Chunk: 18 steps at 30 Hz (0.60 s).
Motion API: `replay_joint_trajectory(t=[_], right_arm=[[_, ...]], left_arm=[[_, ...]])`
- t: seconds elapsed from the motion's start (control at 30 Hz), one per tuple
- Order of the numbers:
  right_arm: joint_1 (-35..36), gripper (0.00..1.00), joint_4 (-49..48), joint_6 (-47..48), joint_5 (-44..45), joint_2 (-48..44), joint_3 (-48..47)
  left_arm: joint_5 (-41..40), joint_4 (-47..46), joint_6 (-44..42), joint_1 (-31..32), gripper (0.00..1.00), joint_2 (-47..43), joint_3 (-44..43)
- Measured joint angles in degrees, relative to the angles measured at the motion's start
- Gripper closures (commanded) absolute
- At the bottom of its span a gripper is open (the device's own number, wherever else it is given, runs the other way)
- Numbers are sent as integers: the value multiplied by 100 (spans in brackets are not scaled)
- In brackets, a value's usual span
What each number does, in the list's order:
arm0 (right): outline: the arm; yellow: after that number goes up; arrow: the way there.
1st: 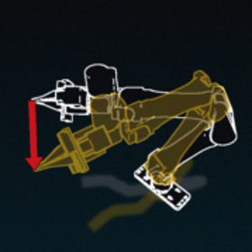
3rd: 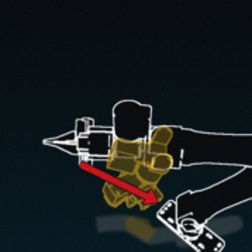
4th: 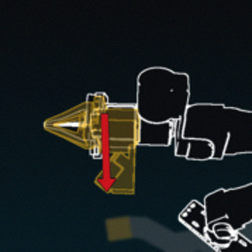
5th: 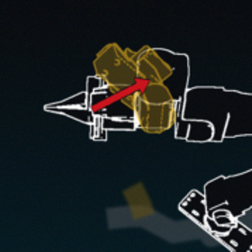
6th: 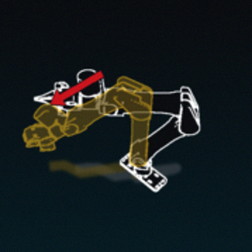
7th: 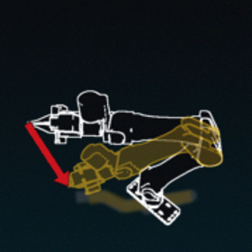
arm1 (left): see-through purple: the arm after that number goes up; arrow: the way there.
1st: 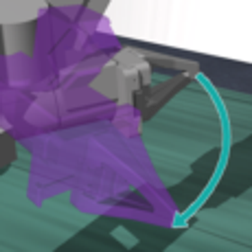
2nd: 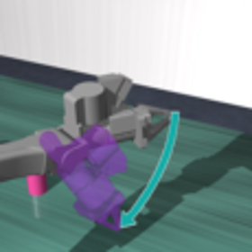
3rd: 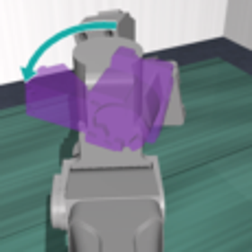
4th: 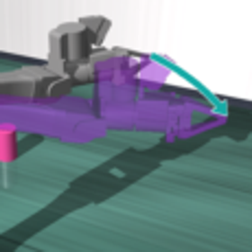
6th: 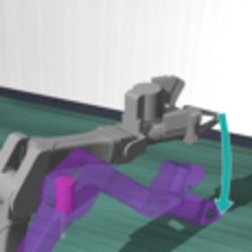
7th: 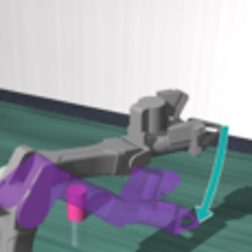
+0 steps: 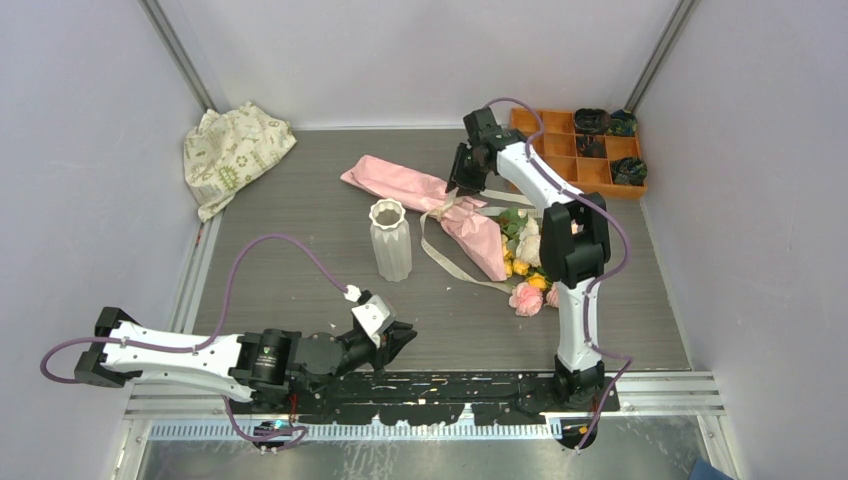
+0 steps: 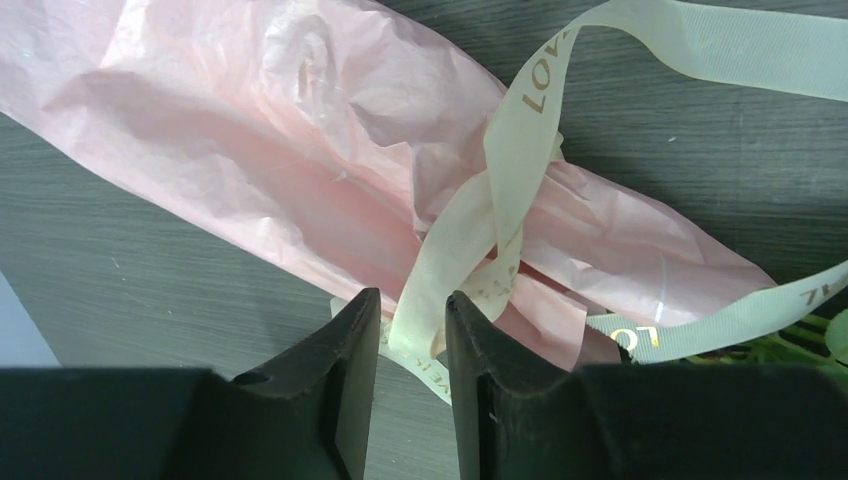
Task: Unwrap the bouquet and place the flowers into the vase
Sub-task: Untie the ribbon from the wrapping paper.
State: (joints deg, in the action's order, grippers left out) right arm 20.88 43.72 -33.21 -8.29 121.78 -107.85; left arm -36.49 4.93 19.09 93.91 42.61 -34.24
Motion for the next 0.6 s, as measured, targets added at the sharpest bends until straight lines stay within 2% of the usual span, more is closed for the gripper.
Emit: replay_joint_trajectory(t=[0.37,0.6], right_arm=[[4,66,0,-96,-74,240,-44],[98,73,-31,-155,-109,415,-223]], left_arm=[[-20,20,-2,0,84,-24,0],[-37,44,-2,0,84,-9,0]])
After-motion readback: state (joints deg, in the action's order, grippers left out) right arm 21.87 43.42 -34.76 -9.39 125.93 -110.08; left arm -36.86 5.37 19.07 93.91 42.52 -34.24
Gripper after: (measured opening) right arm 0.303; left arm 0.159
